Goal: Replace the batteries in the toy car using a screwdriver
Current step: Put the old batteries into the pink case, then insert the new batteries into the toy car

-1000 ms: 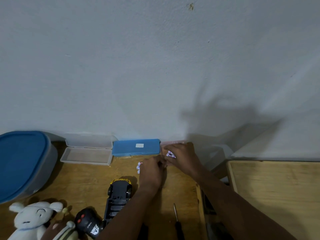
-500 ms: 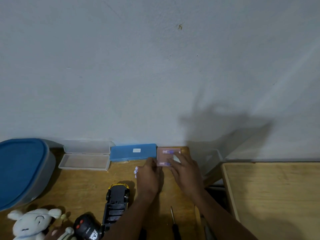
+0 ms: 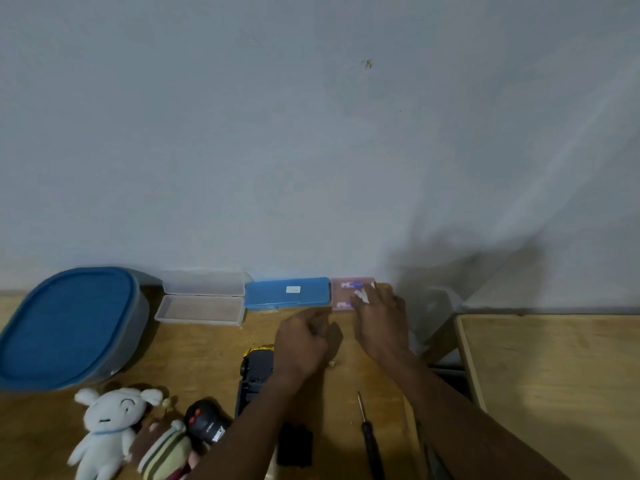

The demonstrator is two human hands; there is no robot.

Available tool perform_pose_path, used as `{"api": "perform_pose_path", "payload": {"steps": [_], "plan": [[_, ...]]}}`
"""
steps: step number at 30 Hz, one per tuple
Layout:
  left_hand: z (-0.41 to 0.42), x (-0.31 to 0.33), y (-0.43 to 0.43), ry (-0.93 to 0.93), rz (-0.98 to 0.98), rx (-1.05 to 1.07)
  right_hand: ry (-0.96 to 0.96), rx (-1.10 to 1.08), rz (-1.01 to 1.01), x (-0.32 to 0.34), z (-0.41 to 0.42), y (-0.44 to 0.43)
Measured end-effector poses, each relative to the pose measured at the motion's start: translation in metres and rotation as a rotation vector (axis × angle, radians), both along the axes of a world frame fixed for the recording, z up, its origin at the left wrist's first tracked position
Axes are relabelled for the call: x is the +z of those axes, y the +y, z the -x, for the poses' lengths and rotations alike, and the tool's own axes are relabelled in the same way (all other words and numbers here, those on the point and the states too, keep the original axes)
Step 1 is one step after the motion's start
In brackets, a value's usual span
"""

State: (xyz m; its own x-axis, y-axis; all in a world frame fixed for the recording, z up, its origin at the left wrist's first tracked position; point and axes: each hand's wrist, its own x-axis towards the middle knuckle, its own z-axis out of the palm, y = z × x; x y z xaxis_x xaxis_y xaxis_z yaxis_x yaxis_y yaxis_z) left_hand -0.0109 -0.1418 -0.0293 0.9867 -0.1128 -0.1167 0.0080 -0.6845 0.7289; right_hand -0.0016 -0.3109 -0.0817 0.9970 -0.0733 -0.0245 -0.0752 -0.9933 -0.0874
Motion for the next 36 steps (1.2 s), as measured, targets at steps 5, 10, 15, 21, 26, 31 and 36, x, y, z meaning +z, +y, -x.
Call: {"api": "perform_pose_path", "payload": {"steps": [5, 10, 15, 21, 26, 31, 36], "plan": [[0.032, 0.003, 0.074, -0.033, -0.042, 0.228, -0.092, 0.093, -0.185, -0.002, 0.013, 0.048], [0.065, -0.004, 0.128, 0.201, -0.034, 0.224, -0.038, 0.155, -0.223, -0.001, 0.021, 0.091], [0.08, -0.013, 0.142, 0.349, -0.034, 0.137, -0.037, 0.141, -0.179, -0.005, 0.025, 0.104], [0.077, -0.019, 0.147, 0.399, -0.014, 0.081, 0.038, 0.149, -0.211, -0.009, 0.031, 0.108], [0.069, -0.021, 0.153, 0.565, 0.148, 0.093, 0.208, 0.086, -0.352, -0.002, 0.057, 0.113], [0.073, -0.018, 0.157, 0.716, 0.468, 0.206, 0.016, -0.309, -0.86, 0.024, 0.101, 0.13], [0.083, -0.014, 0.15, 0.737, 0.949, 0.418, -0.037, -0.453, -1.235, 0.061, 0.126, 0.147]]}}
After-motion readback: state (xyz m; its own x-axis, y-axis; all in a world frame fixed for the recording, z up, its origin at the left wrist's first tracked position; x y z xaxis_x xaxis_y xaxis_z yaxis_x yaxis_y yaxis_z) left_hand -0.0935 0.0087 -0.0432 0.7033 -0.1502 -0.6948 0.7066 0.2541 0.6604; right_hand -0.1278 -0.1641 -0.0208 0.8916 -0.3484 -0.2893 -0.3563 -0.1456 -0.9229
